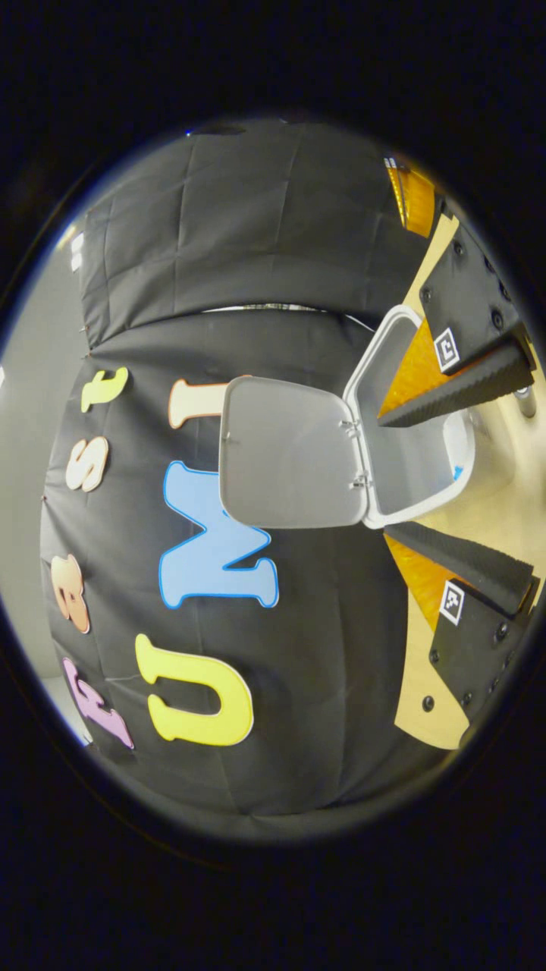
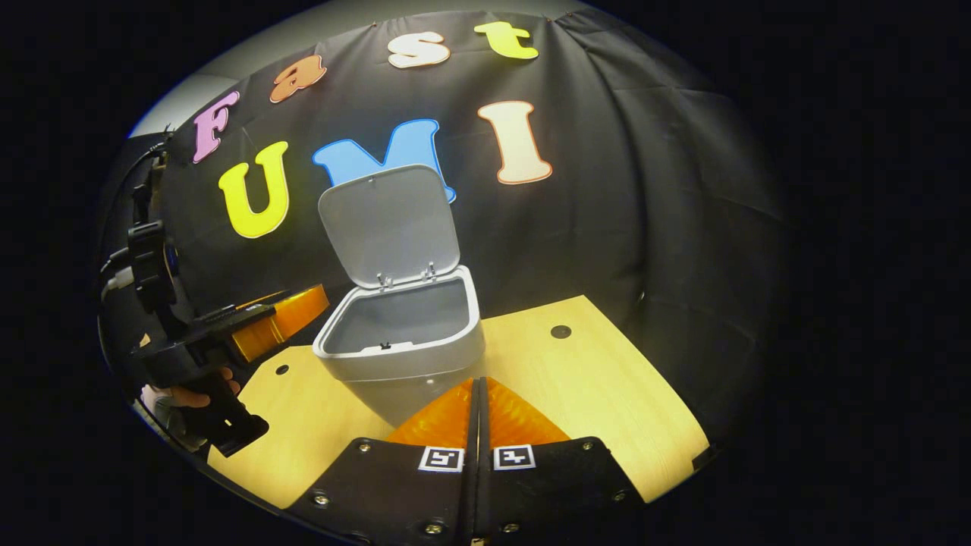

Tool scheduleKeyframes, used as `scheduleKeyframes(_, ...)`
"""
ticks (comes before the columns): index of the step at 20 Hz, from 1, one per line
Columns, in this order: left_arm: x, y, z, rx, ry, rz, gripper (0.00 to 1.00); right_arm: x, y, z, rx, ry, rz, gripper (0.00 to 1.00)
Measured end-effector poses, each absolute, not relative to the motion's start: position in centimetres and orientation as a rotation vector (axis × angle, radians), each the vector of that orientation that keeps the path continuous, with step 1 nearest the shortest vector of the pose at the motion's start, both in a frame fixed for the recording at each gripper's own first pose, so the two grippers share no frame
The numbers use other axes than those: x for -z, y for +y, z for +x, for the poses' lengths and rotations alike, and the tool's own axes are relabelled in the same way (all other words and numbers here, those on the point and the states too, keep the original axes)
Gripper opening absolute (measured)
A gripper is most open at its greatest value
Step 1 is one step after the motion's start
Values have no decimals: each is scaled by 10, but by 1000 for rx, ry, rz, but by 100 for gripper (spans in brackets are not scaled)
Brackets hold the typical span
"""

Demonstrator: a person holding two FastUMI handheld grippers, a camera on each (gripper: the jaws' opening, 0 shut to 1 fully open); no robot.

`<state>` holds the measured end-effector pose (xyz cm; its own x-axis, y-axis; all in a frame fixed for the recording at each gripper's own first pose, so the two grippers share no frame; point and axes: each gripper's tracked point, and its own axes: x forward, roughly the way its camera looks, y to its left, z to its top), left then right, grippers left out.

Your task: Press the lid of the desktop garbage bin to open it, pick up the crumpled paper on the desktop and throw it into the bin, then pick up the pop can on the desktop and drop it into the bin, and finally close the garbage bin lid.

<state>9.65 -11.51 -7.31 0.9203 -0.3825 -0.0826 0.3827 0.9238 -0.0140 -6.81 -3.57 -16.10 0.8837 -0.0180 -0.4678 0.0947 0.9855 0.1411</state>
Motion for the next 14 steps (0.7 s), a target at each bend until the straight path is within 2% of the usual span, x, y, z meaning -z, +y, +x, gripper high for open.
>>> scheduleKeyframes(4,69,-91,88,351,75,-1,85,180,-22,-65,15,516,159,5)
scheduleKeyframes(6,70,-79,87,325,79,-8,85,187,-17,-64,-3,532,145,16)
scheduleKeyframes(9,71,-61,81,284,81,-24,85,215,-4,-60,-45,599,123,98)
scheduleKeyframes(14,74,-26,74,213,83,-29,84,262,20,-62,-127,706,40,99)
